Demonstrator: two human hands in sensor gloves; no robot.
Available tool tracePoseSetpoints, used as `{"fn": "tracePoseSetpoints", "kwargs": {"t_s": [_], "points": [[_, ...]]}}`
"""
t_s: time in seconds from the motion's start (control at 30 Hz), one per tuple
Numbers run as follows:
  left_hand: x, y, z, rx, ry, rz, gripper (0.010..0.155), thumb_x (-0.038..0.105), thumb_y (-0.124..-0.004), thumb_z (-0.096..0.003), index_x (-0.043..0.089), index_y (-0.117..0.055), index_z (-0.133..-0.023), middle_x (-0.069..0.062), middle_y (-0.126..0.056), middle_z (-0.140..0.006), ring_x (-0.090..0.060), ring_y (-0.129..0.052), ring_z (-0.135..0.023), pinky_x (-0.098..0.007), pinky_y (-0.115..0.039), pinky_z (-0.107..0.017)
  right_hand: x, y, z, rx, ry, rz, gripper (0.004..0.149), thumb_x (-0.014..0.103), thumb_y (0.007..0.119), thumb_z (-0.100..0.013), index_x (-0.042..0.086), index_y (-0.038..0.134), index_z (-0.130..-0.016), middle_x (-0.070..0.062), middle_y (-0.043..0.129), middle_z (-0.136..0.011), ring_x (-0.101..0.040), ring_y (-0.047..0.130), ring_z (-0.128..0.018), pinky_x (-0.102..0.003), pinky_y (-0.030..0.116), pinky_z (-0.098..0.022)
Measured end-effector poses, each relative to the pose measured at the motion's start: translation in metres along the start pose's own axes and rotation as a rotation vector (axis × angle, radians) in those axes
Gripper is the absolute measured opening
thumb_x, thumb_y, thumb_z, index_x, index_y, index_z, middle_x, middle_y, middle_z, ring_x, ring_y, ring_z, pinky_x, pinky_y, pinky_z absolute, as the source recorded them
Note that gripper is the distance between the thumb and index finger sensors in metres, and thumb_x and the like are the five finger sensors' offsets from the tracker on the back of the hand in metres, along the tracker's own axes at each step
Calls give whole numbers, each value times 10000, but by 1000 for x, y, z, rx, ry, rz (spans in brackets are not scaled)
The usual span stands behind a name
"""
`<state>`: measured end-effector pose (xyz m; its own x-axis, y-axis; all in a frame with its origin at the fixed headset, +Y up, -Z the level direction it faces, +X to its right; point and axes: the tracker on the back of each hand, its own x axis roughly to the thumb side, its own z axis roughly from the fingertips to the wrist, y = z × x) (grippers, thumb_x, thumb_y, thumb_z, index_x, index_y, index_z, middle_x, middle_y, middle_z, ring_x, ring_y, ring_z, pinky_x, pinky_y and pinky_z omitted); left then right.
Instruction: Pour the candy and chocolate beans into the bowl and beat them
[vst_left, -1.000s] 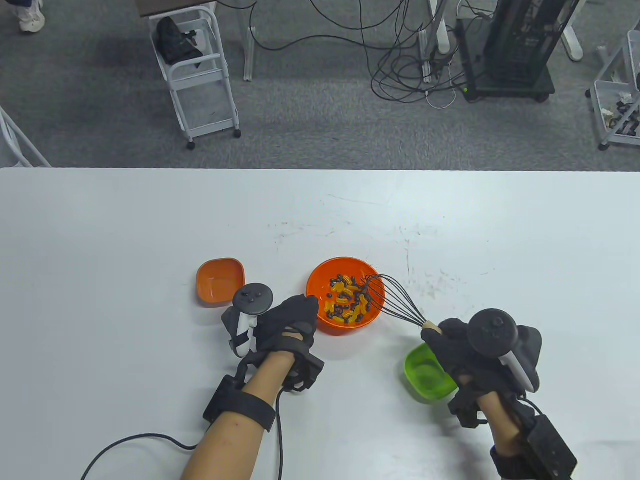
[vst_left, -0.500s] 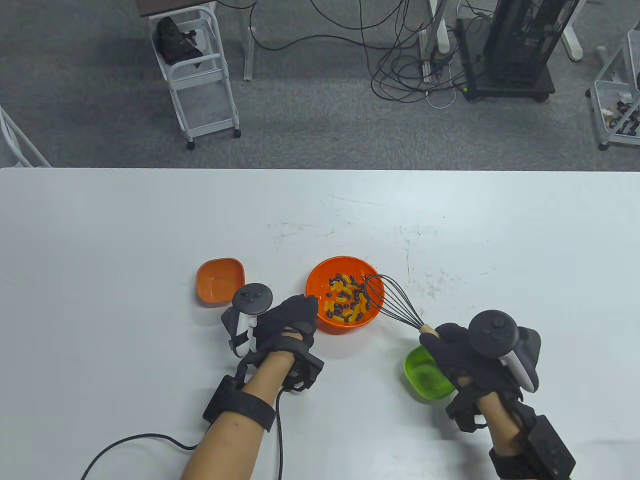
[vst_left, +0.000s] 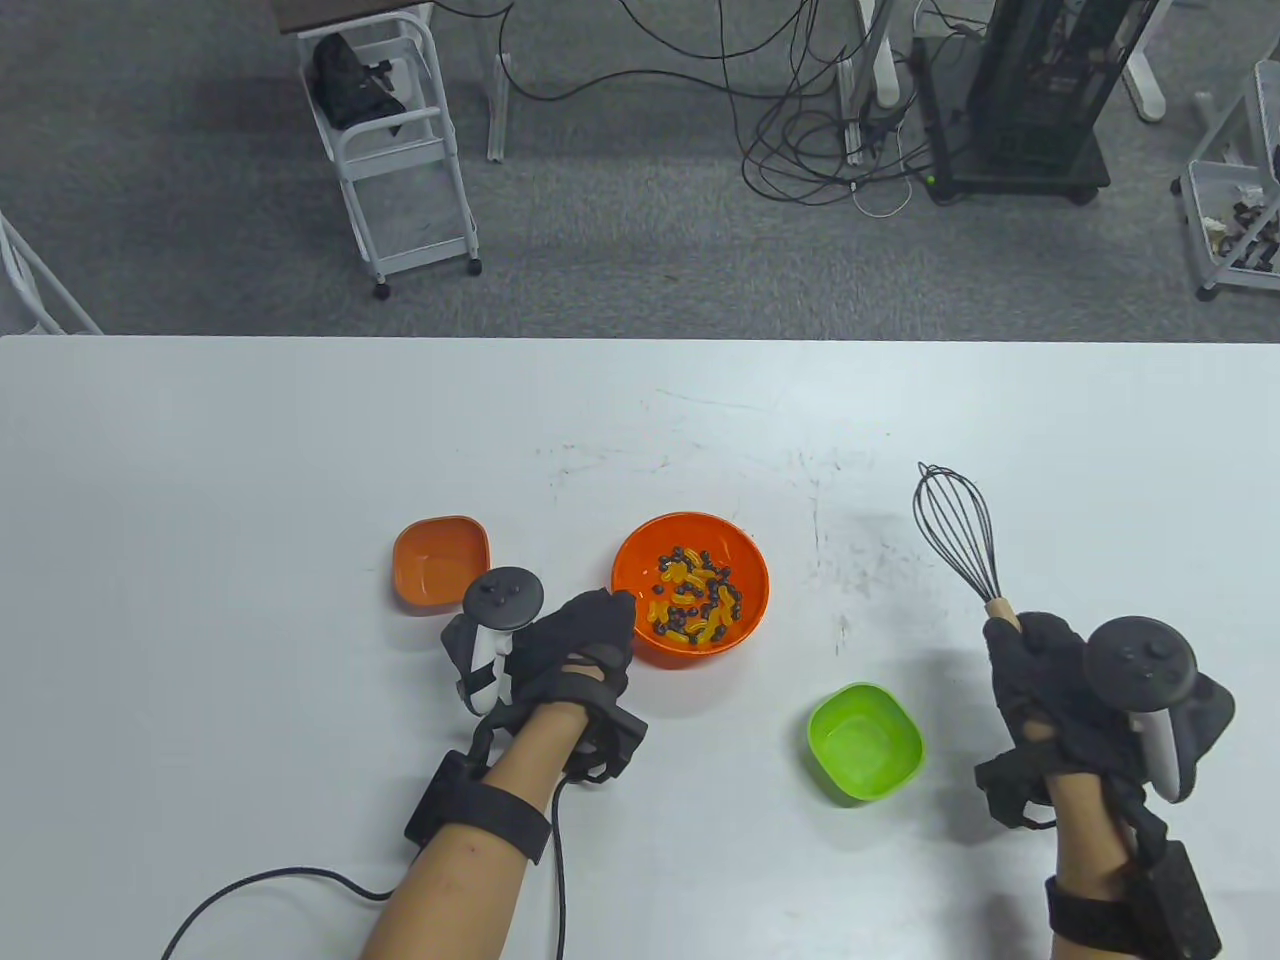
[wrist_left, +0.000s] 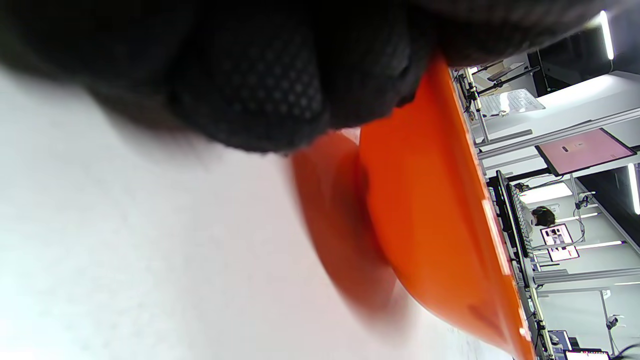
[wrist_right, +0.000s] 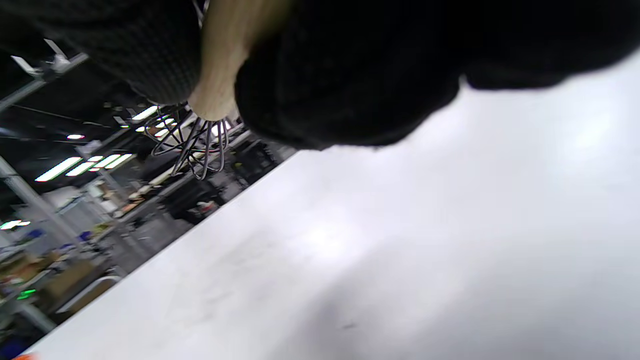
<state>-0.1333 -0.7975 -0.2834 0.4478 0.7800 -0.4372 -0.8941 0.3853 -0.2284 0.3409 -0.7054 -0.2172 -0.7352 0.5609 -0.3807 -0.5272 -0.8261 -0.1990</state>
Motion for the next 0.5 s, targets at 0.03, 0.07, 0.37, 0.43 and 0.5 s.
{"fn": "tracePoseSetpoints", "kwargs": {"t_s": [0.03,0.07,0.37,0.43,0.5], "points": [[0,0,0,0,-1,1,482,645,-701,-498,229,-863,-680,51,-995,-483,-190,-1017,-281,-357,-906,-206,-5,2,-3,-7,22,18,607,510,777,-478,46,829,-865,-47,1004,-491,-230,1004,-139,-393,911,-103],[0,0,0,0,-1,2,482,644,-699,-499,229,-864,-679,51,-995,-483,-189,-1017,-281,-357,-906,-207,-9,6,-7,-12,44,41,610,509,776,-476,43,828,-866,-49,1003,-493,-232,1005,-143,-395,911,-105],[-2,1,0,-4,-2,20,481,642,-699,-500,229,-863,-683,47,-995,-489,-196,-1017,-286,-361,-906,-214,-13,34,-21,104,141,288,607,513,775,-482,45,848,-860,-77,1015,-544,-295,1044,-226,-447,925,-171],[-2,1,0,-8,0,20,485,645,-698,-500,227,-862,-685,42,-995,-491,-199,-1016,-287,-362,-904,-215,-9,42,-21,170,148,440,608,510,787,-482,43,851,-867,-103,1021,-618,-347,1091,-341,-494,944,-252],[-2,1,0,-14,-3,22,487,644,-699,-499,225,-862,-687,38,-995,-494,-202,-1015,-288,-364,-902,-216,-2,46,-20,170,122,540,603,528,793,-477,66,864,-858,-84,1024,-631,-335,1109,-374,-484,960,-277]]}}
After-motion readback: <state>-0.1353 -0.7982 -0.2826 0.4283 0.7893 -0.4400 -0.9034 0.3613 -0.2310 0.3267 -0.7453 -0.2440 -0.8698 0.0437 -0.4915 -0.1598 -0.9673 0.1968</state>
